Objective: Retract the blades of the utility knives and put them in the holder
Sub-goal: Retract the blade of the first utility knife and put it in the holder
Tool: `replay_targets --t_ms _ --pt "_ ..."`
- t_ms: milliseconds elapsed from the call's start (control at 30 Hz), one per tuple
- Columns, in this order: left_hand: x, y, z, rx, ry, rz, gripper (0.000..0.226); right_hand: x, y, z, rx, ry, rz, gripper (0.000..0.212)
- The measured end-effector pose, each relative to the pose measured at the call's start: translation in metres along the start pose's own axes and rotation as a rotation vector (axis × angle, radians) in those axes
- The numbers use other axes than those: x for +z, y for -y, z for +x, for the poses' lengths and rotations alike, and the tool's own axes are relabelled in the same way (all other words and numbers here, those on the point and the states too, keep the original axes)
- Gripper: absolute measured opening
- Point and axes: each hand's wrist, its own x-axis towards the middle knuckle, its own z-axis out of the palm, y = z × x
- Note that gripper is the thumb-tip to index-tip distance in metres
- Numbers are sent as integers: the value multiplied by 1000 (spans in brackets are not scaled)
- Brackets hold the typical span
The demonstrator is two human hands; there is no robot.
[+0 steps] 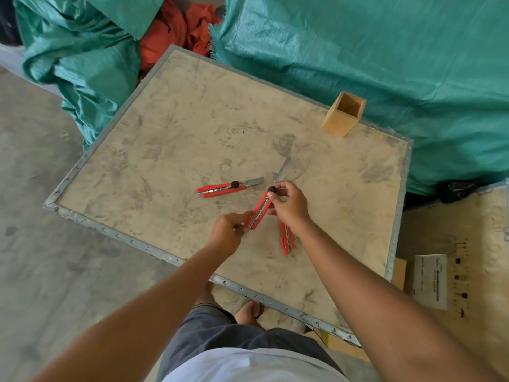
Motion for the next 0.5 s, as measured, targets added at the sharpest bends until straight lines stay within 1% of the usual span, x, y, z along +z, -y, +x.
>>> replay_targets --t_ms 133,200,300,400,500 --pt "-17 -19 -13 67 55 -199 55 -21 18 -8 -95 53 91 20" --pt "-24 -31 -19 115 40 -252 53 -32 29 -14 -130 76 146 21" --pt "-31 -49 -25 128 22 -325 49 -49 42 -25 -178 128 186 23" --pt "-33 -66 -30 148 22 -388 48 -63 46 -36 -209 199 141 23" --pt "-33 -80 -32 168 27 -444 48 -74 50 -43 -265 226 37 22"
